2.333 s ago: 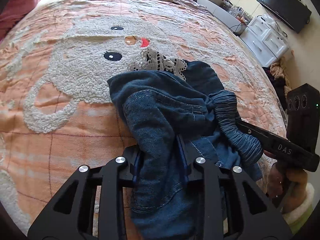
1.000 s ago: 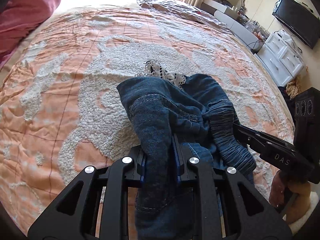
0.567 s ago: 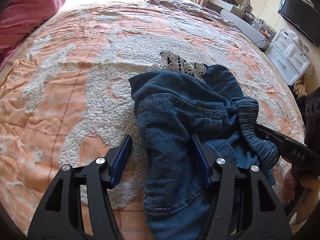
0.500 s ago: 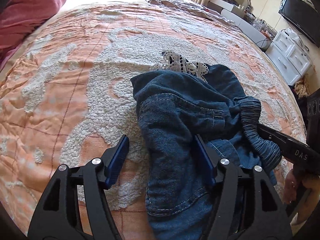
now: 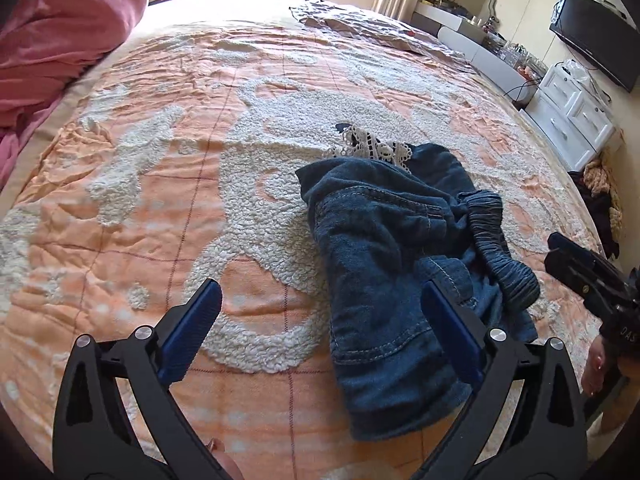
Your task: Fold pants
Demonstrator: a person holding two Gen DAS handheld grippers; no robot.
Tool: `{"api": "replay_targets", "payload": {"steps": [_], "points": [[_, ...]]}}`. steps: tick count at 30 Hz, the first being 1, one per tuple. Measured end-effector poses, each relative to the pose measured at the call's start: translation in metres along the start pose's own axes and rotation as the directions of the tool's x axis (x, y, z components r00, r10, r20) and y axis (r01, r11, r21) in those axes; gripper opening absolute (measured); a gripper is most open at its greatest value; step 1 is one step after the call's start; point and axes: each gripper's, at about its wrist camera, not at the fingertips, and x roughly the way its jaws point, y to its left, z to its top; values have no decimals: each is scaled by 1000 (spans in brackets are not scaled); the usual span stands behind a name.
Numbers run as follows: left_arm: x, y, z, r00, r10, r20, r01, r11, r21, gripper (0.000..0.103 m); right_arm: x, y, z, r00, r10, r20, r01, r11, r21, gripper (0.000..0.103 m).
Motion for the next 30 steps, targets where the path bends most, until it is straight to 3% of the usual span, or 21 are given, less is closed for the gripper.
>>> {"api": "replay_targets", "payload": {"steps": [2,3,4,6,10,13,15,20,22,26,28,30], "points": [[-11,-5,-4,1000,-23,19,23,1000,8,93,0,11,-4,1000,1,-10,-1,999,-43,64],[-15,-9,-7,999,-29,28,29,999,22,93,1,16,-6,1000,-1,-18,0,998,-63,47],[-20,-15,-11,999,-37,39,35,999,40,93,3,21,-8,1000,-13,-27,11,997,-79,38],[-24,-27,-20,998,-51,43,47,995,83,93,8,25,-13,998,-5,-59,0,996,-90,28],[-18,-44,-35,999,-18,32,13,989,150,93,18,29,-25,992,-73,-106,59,990,-125,26],[4,-45,-45,999,24,-29,-19,987,157,93,23,23,-31,990,-76,-122,63,992,-106,26],[13,-41,-50,999,1,-50,5,991,135,93,24,21,-34,990,-70,-123,59,994,-95,26],[8,-41,-52,999,-1,-34,5,992,126,93,18,16,-33,993,-38,-112,32,998,-54,30],[2,-43,-50,1000,4,-24,-1,991,133,93,7,15,-30,996,-24,-87,22,999,-29,40],[-13,-48,-50,1000,1,-7,0,990,138,93,-19,15,-28,999,-29,-24,29,1000,-13,51],[-21,-50,-51,1000,-3,4,3,991,137,93,-31,17,-27,999,-35,0,35,999,-13,64],[-28,-53,-52,1000,-10,11,8,991,133,93,-43,20,-28,998,-49,27,50,999,-20,71]]}}
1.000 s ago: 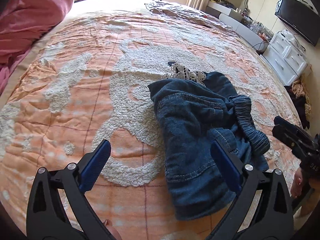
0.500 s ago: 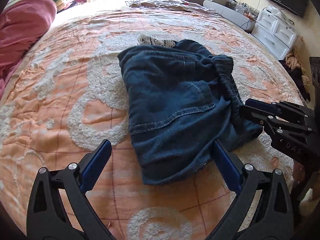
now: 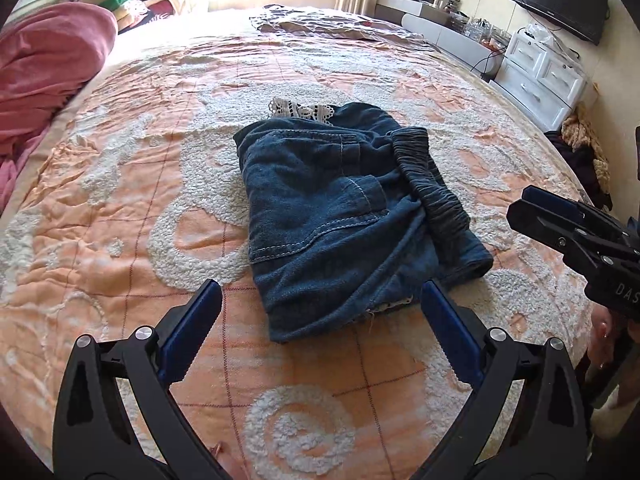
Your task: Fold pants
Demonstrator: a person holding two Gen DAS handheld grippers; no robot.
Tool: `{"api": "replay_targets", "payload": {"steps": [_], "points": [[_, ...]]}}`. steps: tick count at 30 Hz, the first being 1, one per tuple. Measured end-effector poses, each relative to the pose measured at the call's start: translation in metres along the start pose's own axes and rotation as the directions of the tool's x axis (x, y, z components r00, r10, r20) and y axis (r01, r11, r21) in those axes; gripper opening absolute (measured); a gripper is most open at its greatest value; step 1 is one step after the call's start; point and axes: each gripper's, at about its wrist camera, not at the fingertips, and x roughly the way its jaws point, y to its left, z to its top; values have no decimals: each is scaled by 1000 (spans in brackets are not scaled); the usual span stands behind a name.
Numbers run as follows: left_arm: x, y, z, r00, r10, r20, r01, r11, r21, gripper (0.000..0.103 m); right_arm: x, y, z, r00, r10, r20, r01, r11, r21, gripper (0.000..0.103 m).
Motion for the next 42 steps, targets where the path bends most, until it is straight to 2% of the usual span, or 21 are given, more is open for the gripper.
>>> {"api": "replay_targets", "payload": {"steps": [1,6,12,20,28,36,42], "points": [[-4,-1,0,1000,-2,8,2,1000,1,93,-5,1,-1,1000,-8,9,8,1000,-3,78],[-24,-8,-6,999,2,36,-2,1000,-2,93,-28,3,-5,998,-31,51,31,1000,0,92],[-41,-13,-18,999,10,53,-10,1000,-8,94,-50,8,-14,996,-54,71,55,999,-2,98],[-55,-10,-46,997,39,61,-37,999,-23,94,-65,15,-40,995,-78,65,80,997,-18,98],[-51,-6,-82,998,49,32,-47,996,-83,94,-60,14,-81,995,-94,21,93,995,36,98],[-41,-8,-97,998,66,-5,-66,994,-92,94,-59,19,-86,993,-112,31,112,994,11,99],[-45,-9,-95,997,80,15,-78,993,-91,94,-54,22,-89,993,-114,19,114,993,4,99]]}}
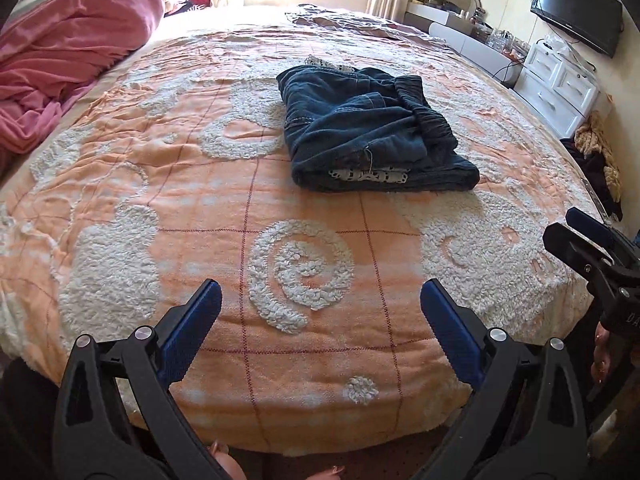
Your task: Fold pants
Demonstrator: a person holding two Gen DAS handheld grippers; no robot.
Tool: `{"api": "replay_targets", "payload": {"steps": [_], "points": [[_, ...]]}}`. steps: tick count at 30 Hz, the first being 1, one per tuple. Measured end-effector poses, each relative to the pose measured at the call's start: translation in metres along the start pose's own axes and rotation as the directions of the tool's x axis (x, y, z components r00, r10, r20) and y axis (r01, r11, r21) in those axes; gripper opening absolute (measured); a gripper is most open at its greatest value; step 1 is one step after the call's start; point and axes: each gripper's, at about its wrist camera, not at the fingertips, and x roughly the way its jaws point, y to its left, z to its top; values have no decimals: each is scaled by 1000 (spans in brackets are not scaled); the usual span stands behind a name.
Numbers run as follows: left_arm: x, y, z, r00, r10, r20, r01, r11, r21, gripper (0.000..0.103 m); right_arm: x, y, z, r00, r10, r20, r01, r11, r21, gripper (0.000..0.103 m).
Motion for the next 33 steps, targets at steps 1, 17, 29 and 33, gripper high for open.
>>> {"api": "replay_targets", "payload": {"steps": [1,17,29,33], "points": [[0,0,0,1000,-1,0,1,1000,0,94,1,0,0,1000,-1,-2,1,1000,2,99],[-4,0,3,1000,-6,8,6,1000,-4,94,5,-5,-2,1000,-2,-19,3,1000,28,99],[-5,0,3,1000,-6,11,6,1000,-9,94,5,-5,-2,1000,-2,-16,2,1000,27,99],[-7,0,3,1000,-9,16,9,1000,-10,94,5,-6,-2,1000,-1,-18,2,1000,28,99]]}}
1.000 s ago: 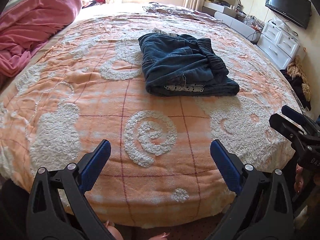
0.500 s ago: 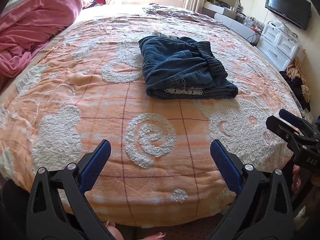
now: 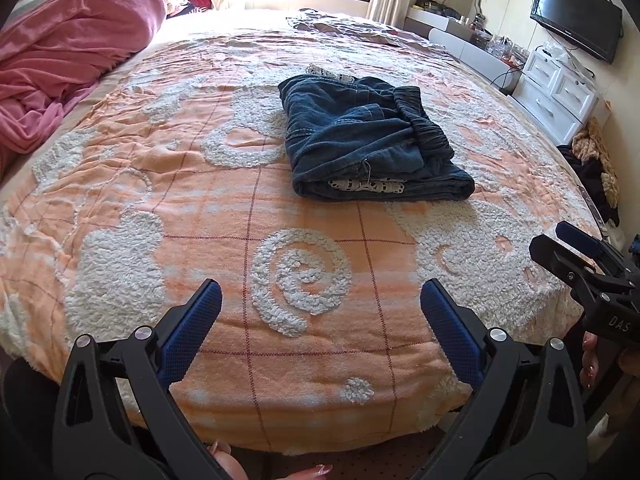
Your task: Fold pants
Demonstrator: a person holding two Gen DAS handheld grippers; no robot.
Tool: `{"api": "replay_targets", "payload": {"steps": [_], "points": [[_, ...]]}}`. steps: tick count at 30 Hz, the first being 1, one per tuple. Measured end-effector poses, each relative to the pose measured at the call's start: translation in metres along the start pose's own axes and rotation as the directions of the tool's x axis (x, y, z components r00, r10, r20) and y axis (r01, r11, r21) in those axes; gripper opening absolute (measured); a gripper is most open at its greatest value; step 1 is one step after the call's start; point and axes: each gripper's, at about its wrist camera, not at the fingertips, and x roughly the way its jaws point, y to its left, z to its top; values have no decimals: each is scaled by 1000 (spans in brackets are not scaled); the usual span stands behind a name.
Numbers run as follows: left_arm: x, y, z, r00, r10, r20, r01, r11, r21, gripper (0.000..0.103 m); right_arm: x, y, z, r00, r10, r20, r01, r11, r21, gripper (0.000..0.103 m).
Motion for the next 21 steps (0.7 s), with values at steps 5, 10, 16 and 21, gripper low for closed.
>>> {"api": "replay_targets", "payload": {"steps": [5,10,16,21], "points": [[-3,-1,1,1000,-10,6,10,1000,-5,94,0,1,0,1000,-2,-4,2,1000,4,99],[-3,-1,1,1000,-5,3,5,1000,2,94,1,1,0,1000,-5,-6,5,1000,5,99],[-2,-1,1,1000,-2,-4,2,1000,0,94,0,0,-1,1000,-14,-7,14,1000,10,99],[0,-1,0,1000,-13,-13,13,1000,0,94,1,0,-1,1000,-20,-11,20,1000,17,99]]}}
